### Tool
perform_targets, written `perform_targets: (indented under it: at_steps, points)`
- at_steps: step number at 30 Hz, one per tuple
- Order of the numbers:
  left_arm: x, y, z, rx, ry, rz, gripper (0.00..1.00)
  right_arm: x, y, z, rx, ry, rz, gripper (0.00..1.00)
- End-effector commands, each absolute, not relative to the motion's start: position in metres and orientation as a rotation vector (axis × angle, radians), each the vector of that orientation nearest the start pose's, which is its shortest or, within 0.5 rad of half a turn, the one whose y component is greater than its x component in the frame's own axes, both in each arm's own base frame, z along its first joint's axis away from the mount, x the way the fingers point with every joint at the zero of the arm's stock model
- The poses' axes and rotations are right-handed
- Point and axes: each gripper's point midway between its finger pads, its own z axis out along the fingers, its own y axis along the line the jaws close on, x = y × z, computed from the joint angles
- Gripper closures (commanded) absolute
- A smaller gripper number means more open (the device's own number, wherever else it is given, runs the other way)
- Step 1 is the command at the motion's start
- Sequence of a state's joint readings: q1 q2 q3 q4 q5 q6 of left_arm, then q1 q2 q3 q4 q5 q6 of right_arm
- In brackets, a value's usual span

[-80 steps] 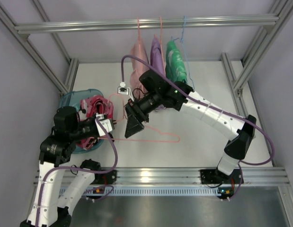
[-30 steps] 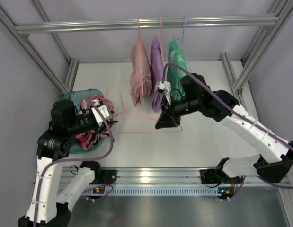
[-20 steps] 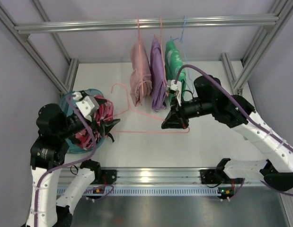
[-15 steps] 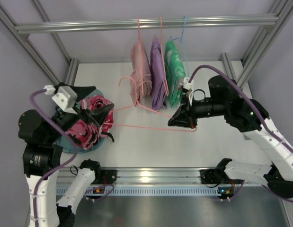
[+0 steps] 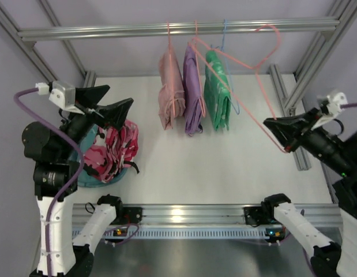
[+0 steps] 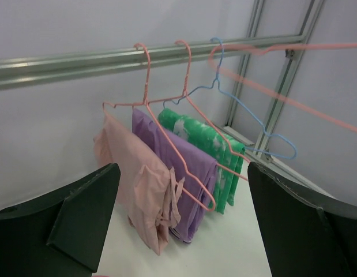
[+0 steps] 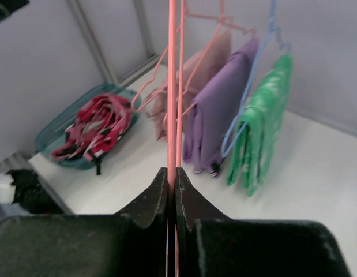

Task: Remove the trousers from the hanger

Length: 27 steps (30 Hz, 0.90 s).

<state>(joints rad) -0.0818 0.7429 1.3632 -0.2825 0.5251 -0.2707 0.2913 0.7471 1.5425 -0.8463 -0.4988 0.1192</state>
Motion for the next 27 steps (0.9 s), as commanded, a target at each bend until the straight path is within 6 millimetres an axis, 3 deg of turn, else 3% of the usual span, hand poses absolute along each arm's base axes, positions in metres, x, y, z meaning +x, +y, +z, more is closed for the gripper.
perform_targets:
  at_steps: [1, 3, 9, 15, 19, 23, 26, 27]
  points:
    - [0.219, -0.114, 0.518, 0.317, 1.243, -0.636, 0.02, 0.136, 0.091, 0.489, -0.342, 1.470, 0.497, 1.00]
    - [0.225, -0.116, 0.511, 0.322, 1.260, -0.646, 0.02, 0.133, 0.069, 0.485, -0.238, 1.478, 0.384, 1.00]
    - [0.233, -0.116, 0.505, 0.326, 1.277, -0.635, 0.02, 0.128, 0.031, 0.462, -0.110, 1.551, 0.160, 1.00]
    - [0.232, -0.115, 0.500, 0.346, 1.275, -0.615, 0.02, 0.143, -0.014, 0.410, 0.009, 1.759, -0.102, 1.00]
    - [0.231, -0.116, 0.497, 0.353, 1.280, -0.617, 0.02, 0.171, -0.023, 0.384, -0.033, 1.874, -0.170, 1.00]
    - [0.234, -0.116, 0.480, 0.362, 1.318, -0.610, 0.02, 0.213, -0.024, 0.369, -0.067, 1.956, -0.172, 1.00]
    - [0.232, -0.115, 0.469, 0.379, 1.325, -0.587, 0.02, 0.240, -0.028, 0.389, -0.079, 1.896, -0.206, 1.00]
    - [0.233, -0.115, 0.461, 0.387, 1.335, -0.582, 0.02, 0.246, -0.029, 0.407, -0.078, 1.840, -0.211, 1.00]
